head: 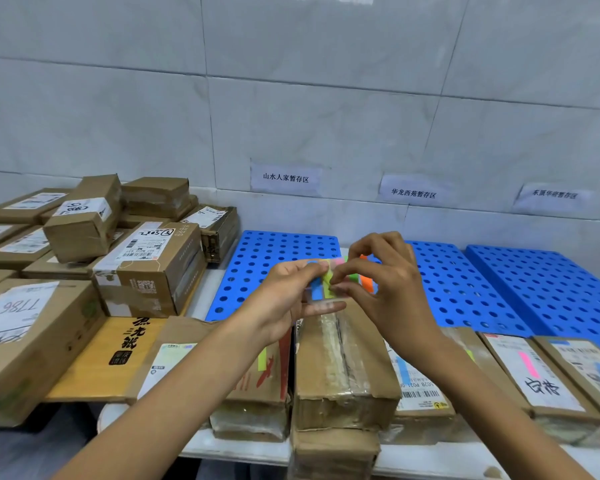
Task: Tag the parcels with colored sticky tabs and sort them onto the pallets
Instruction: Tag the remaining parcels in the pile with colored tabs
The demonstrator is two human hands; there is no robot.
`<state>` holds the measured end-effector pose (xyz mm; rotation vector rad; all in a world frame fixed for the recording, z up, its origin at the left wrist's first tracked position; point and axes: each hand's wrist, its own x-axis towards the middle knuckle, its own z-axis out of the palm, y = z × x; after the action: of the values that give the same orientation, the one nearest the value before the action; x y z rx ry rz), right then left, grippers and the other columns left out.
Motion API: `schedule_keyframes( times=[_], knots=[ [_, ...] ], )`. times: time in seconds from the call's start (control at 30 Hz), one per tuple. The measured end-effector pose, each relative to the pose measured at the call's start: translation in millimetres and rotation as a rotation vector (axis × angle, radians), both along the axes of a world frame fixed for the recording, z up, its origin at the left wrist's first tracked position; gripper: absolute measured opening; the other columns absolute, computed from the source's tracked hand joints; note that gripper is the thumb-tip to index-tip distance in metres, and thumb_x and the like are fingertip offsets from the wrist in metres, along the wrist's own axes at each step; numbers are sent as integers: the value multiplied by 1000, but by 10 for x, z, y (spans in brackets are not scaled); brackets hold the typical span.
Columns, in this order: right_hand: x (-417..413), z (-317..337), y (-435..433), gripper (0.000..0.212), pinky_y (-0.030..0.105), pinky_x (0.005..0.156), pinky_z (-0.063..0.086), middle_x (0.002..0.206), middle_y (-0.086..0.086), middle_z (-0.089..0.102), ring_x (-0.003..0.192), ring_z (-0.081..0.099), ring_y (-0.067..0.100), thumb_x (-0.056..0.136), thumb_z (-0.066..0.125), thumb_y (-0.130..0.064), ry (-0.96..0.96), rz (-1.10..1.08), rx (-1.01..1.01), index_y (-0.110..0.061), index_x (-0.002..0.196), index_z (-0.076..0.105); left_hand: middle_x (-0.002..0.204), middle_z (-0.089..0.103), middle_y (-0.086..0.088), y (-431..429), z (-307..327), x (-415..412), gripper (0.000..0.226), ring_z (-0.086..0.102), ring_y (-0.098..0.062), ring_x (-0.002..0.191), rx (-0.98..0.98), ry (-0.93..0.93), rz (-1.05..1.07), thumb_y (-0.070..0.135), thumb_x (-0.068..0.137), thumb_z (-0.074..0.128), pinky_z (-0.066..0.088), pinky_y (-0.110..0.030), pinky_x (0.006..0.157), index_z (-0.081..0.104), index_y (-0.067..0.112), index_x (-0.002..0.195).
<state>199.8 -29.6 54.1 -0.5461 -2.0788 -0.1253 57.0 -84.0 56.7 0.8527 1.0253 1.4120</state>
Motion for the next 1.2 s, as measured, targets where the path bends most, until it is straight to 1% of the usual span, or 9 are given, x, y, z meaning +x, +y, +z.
schedule_keyframes(
  times=[0.2,0.3,0.37,0.5,0.7,0.83,0.93,1.1,1.2],
  knots=[
    [227,88,-96,8,19,85,40,85,-8,63,93,55,8,75,75,-18,-23,176,-612,-19,75,67,86,70,-9,54,-227,-371,17,69,-21,67,-55,-10,360,15,95,50,59,-26,60,65,7,92],
    [415,140,12,5,24,76,51,77,4,68,78,66,14,80,69,-8,-11,237,-854,-9,79,65,103,64,-14,33,-500,-692,15,67,-22,79,-139,201,380,11,95,51,60,-29,61,63,2,98],
    [443,76,96,7,19,70,52,73,5,68,72,66,10,81,70,-8,-150,171,-878,-10,80,63,107,58,-15,14,-694,-831,11,65,-23,87,-196,436,353,10,93,55,60,-33,59,62,8,101],
    [328,-240,130,15,11,61,42,72,2,64,64,56,0,80,70,-6,-280,60,-815,-17,75,60,72,49,-3,-41,-938,-866,12,50,-16,63,-160,1044,392,15,87,64,38,-26,53,62,20,97],
    [313,-544,136,38,26,87,37,116,-4,49,110,42,13,80,70,-28,-234,-187,-615,-29,114,53,123,49,0,-120,-1036,-674,28,40,-20,121,-94,1625,422,32,90,56,37,-34,94,58,23,116],
    [409,-501,7,65,25,94,38,138,-3,35,124,40,15,82,68,-37,-100,-125,-1008,-31,136,33,120,57,10,-251,-868,-271,37,48,-12,119,19,1188,277,41,94,46,38,-29,99,57,21,123],
    [366,-544,-151,56,5,65,46,125,-6,43,95,52,-1,89,61,-26,16,50,-1309,-31,136,31,122,55,18,-316,-873,18,52,53,-8,116,15,977,145,56,87,49,45,-36,99,48,30,132],
    [148,-328,-239,41,9,69,42,119,-12,42,92,49,-6,95,50,-16,170,71,-1149,-31,132,42,114,48,15,-441,-577,43,51,52,4,94,74,805,364,28,90,59,43,-14,80,42,22,138],
    [-194,-33,-303,41,19,84,45,120,-11,48,104,52,7,95,48,-13,249,178,-1143,-30,132,46,115,49,11,-576,-249,-246,48,51,-5,106,128,773,491,20,90,60,37,-13,83,46,19,136]
  ],
)
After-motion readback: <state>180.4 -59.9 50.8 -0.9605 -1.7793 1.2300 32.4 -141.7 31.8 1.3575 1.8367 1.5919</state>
